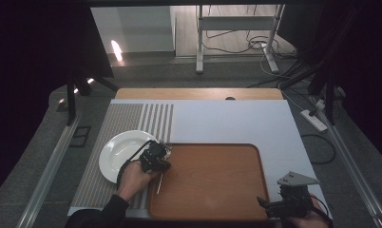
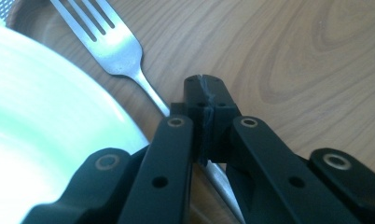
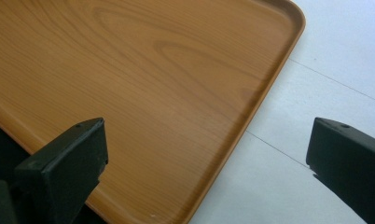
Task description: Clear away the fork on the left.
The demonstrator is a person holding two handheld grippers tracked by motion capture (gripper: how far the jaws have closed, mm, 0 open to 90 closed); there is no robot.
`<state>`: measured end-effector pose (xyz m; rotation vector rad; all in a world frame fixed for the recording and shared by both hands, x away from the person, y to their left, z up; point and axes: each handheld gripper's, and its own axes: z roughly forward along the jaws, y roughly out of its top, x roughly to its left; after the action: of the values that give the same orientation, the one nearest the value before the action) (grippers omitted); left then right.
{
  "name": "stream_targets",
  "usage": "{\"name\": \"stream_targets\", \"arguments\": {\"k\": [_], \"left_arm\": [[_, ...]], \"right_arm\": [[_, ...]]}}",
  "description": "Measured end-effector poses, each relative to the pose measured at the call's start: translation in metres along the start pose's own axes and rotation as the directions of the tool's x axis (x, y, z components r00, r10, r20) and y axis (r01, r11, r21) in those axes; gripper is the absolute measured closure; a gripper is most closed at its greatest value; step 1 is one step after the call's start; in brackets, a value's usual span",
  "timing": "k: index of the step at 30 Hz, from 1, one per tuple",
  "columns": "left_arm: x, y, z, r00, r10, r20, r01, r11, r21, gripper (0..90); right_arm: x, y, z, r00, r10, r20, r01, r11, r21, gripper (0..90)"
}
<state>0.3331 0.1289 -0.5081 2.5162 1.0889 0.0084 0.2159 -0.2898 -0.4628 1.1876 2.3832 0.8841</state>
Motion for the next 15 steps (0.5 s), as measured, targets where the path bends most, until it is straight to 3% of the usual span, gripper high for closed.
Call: {"name": "stream_targets", "arguments": {"k": [10, 15], "left_arm": [[0.0047, -0.0035, -0.0017, 0.9994, -0.033, 0.008, 0.033, 0.9995, 0.002, 89.0], [0.0078, -0.0048, -0.0028, 0.9971, -0.054, 0.054, 0.056, 0.9982, -0.023, 88.9]], "right_arm": [[-0.0002, 0.0002, 0.0003, 1.0000, 0.000, -0.003, 0.000, 1.000, 0.002, 0.0], [0.0000, 0.0002, 0.0004, 1.0000, 0.000, -0.002, 0.000, 1.000, 0.000, 0.0]]}}
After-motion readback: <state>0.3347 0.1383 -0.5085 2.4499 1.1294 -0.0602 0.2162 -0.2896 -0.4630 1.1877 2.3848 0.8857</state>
